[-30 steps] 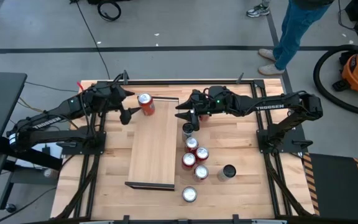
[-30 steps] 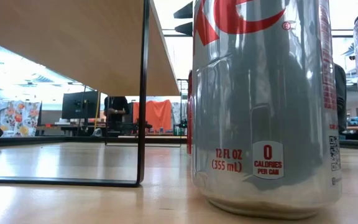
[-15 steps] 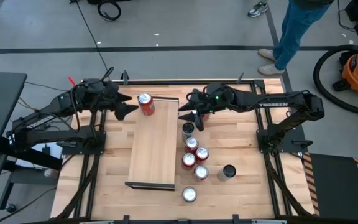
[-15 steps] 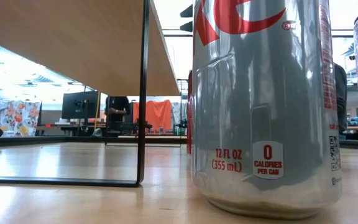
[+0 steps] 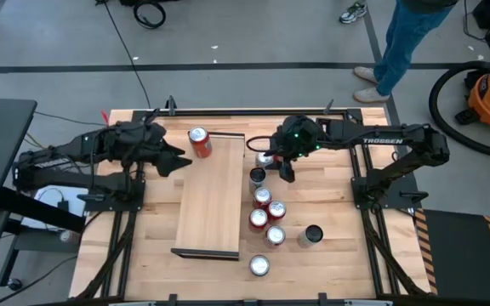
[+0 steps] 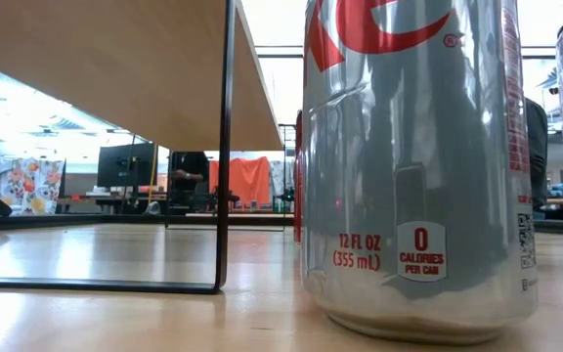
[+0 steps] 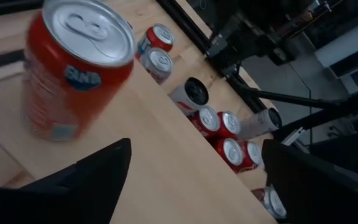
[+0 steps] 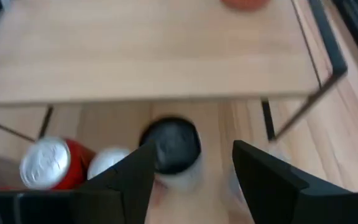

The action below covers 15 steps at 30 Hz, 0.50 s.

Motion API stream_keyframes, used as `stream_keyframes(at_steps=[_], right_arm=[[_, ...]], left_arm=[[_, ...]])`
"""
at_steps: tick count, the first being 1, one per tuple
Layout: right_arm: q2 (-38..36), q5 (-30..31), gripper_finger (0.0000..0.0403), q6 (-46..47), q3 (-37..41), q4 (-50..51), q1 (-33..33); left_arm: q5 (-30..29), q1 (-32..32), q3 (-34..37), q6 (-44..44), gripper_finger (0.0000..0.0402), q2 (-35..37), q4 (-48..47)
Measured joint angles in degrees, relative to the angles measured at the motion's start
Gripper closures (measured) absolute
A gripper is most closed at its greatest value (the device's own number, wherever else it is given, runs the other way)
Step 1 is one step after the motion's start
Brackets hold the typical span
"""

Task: Place canned beverage on shelf
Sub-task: Put the orange soda can aligned with the other orange soda can on the shelf

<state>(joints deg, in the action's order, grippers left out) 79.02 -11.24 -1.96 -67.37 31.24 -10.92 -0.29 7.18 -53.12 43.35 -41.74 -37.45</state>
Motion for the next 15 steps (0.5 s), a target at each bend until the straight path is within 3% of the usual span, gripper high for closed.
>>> stream_keyframes(at_steps=[8, 15], right_arm=[[-0.2, 8.77, 0.0122, -4.76, 0.02, 3.23, -2.37], [0.48, 10.49, 0.0068, -7.41, 0.02, 4.72, -6.79]], left_arm=[[-1.75, -6.5, -2.05, 5.27, 0.0073, -1.96, 1.49], [-6.59, -7.39, -11.44, -1.6, 0.0105, -6.06, -0.14]])
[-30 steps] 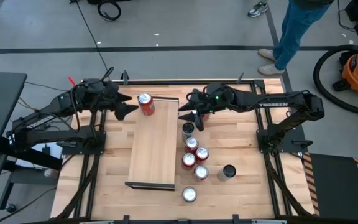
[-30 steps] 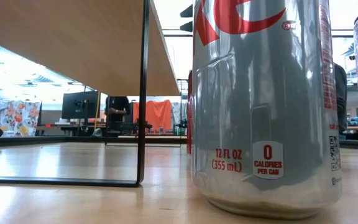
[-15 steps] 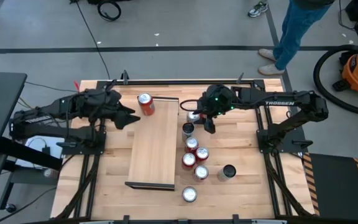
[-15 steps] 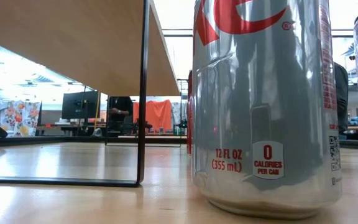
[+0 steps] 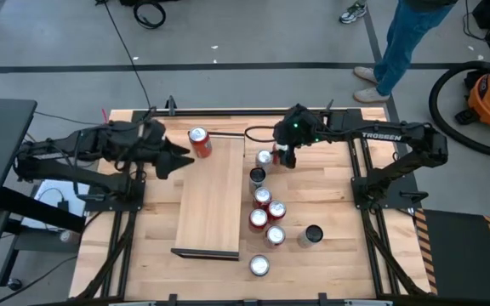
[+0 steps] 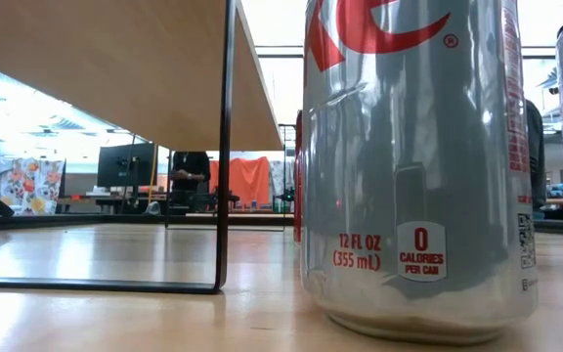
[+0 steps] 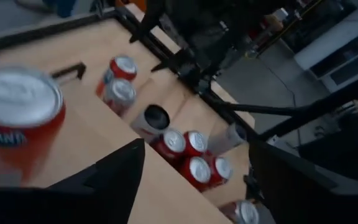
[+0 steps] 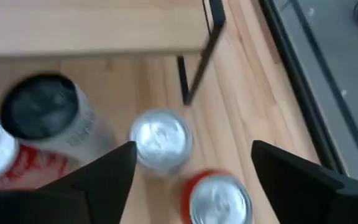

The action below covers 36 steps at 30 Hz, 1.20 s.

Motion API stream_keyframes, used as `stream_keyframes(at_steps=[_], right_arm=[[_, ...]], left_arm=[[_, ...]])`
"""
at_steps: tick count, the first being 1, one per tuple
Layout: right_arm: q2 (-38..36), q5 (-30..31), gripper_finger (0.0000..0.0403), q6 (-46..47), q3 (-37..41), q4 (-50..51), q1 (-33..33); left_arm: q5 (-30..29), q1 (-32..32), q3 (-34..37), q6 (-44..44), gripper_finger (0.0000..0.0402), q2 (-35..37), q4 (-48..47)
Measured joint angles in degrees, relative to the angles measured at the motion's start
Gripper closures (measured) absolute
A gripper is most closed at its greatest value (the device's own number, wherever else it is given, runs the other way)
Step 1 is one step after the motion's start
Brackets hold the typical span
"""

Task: Place canned beverage on shelf
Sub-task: Put the orange soda can aligned with the other orange soda can on the shelf

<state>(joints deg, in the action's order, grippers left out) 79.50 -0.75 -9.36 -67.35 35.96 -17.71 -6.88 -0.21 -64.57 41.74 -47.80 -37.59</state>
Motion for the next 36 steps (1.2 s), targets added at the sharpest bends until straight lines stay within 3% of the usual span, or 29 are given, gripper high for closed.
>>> stream_keyframes(at_steps=[6, 12, 20, 30, 36], right_arm=[[0.2, 1.19, 0.0027, 1.9, 0.0, 3.34, -2.77], [1.46, 1.25, 0.0013, 1.76, 1.11, 5.26, -5.52], [2.04, 2.94, 0.0019, -2.38, 1.27, 6.4, -6.19], [4.95, 3.82, 0.0036, 5.66, 1.4, 5.59, -8.42], [5.27, 2.47, 0.0037, 1.82, 1.38, 2.27, -7.15]], left_arm=[[-4.43, 0.02, -4.46, -7.05, 0.0115, -2.24, 0.2], [-10.31, 1.61, -4.58, -11.44, 0.0115, -2.24, 0.62], [-10.02, 4.62, -4.58, -16.09, 0.0088, -2.53, 1.45], [-12.16, 6.8, -4.56, -30.69, 0.0084, -2.4, 10.73], [-12.14, 6.8, -4.56, -38.72, 0.0084, -2.39, 14.17]])
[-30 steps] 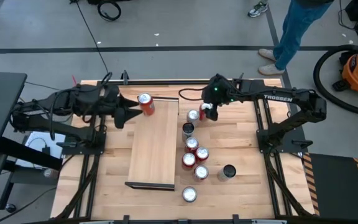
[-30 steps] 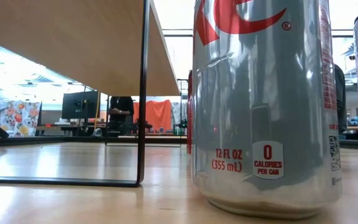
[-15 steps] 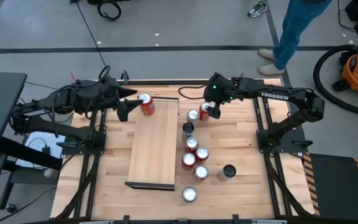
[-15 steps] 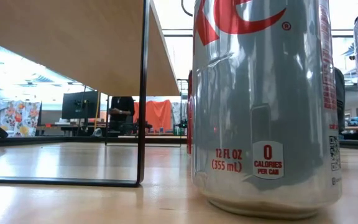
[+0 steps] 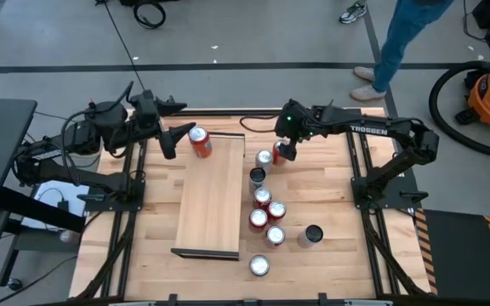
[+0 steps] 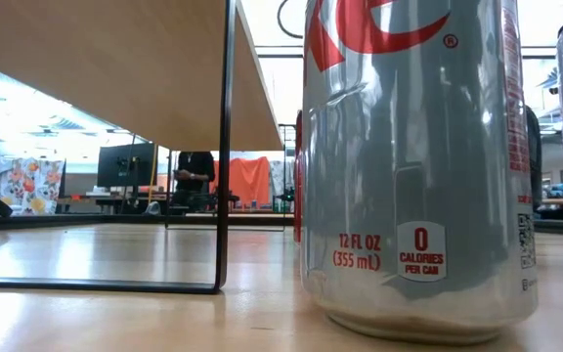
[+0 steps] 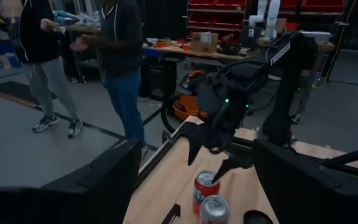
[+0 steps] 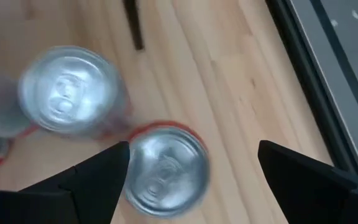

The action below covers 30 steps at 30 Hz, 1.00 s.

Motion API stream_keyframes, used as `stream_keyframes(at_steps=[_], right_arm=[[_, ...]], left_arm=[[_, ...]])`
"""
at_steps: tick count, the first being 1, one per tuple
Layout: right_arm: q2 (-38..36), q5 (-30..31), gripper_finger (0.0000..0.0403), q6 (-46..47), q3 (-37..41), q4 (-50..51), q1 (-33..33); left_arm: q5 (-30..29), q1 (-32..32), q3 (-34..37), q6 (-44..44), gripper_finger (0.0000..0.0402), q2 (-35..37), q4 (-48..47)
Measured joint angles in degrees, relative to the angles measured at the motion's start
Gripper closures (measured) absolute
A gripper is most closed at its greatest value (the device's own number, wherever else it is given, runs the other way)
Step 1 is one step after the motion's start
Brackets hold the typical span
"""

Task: Place canned beverage on shelf
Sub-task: Put the orange soda can aligned with the other orange soda can on the shelf

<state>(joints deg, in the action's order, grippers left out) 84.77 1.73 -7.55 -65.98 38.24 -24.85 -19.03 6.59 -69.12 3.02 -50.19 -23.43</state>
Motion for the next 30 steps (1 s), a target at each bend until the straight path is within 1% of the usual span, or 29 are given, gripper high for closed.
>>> stream_keyframes(at_steps=[4, 10, 13, 17, 20, 23, 27, 30], right_arm=[[0.02, -4.68, 0.0037, -1.09, -0.02, -0.56, -0.49], [0.96, -5.28, 0.0037, -10.55, -0.02, -0.56, -0.42], [1.94, -5.53, 0.0037, -12.97, -0.02, 0.23, -0.47], [3.31, -7.63, 0.0037, -13.55, -0.02, 2.53, -0.35], [4.3, -5.98, 0.0042, -13.67, -0.02, 3.65, -0.07], [5.23, -4.77, 0.0056, -13.27, -0.02, 4.25, -0.03], [5.27, -4.27, 0.0085, -9.54, -0.02, 4.55, 0.13], [5.25, -3.8, 0.0094, -4.42, -0.13, 5.33, 0.52]], left_arm=[[0.17, 0.0, 0.02, 0.32, 0.0084, -0.01, 0.05], [1.73, -0.04, 0.02, 1.71, 0.0084, -0.01, 0.05], [1.75, -0.04, 0.02, 2.64, 0.0084, -0.01, 0.72], [1.76, -0.04, 0.02, 5.61, 0.0084, -0.01, 3.73], [1.76, -0.04, 0.02, 9.17, 0.0084, -0.01, 7.19], [1.18, -0.01, 0.02, 10.76, 0.0084, -0.03, 10.27], [0.7, 0.0, 0.02, 10.78, 0.0084, -0.05, 13.06], [0.72, 0.0, 0.02, 8.93, 0.0084, -0.06, 13.55]])
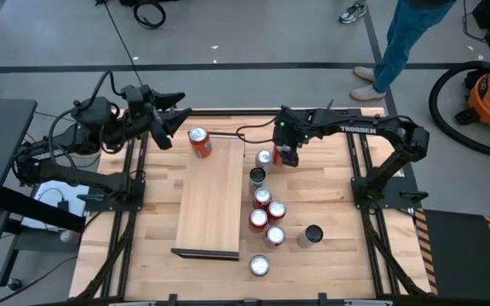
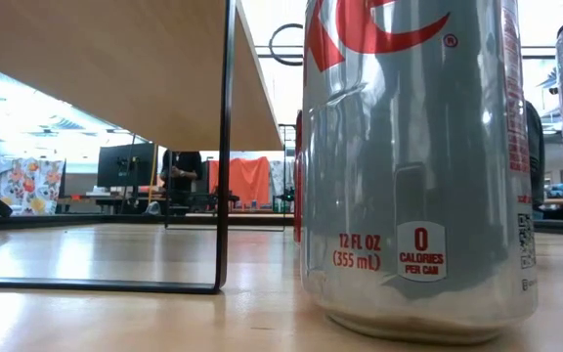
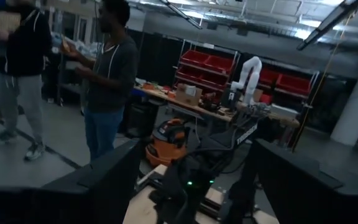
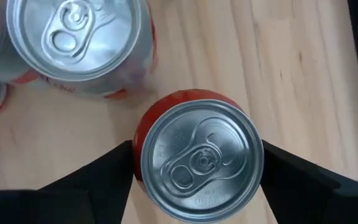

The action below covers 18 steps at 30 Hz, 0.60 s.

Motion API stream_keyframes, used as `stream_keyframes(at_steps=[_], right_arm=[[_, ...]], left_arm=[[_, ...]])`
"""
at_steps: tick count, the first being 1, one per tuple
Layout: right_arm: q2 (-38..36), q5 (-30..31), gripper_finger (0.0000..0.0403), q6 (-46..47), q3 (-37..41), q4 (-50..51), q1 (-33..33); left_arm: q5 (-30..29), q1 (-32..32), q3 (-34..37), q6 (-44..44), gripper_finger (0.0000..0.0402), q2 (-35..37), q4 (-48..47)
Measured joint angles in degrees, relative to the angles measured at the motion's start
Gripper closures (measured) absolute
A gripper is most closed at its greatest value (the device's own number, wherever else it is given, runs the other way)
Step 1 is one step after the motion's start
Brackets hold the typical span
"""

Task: Place canned beverage on shelf
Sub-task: Put the orange soda can aligned with the other orange soda can on the shelf

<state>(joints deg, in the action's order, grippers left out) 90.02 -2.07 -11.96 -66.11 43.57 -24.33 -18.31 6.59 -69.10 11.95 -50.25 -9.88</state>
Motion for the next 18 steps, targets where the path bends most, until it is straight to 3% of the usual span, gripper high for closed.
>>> stream_keyframes(at_steps=[12, 18], right_arm=[[-0.35, 6.55, 0.0076, 31.97, -0.11, 3.88, 3.44], [-0.37, 6.74, 0.0074, 37.64, -0.11, 4.2, 5.03]], left_arm=[[-2.44, 0.0, 0.01, -17.26, 0.0084, -1.61, 3.76], [-3.0, 0.0, 0.02, -23.06, 0.0084, -2.37, 4.07]])
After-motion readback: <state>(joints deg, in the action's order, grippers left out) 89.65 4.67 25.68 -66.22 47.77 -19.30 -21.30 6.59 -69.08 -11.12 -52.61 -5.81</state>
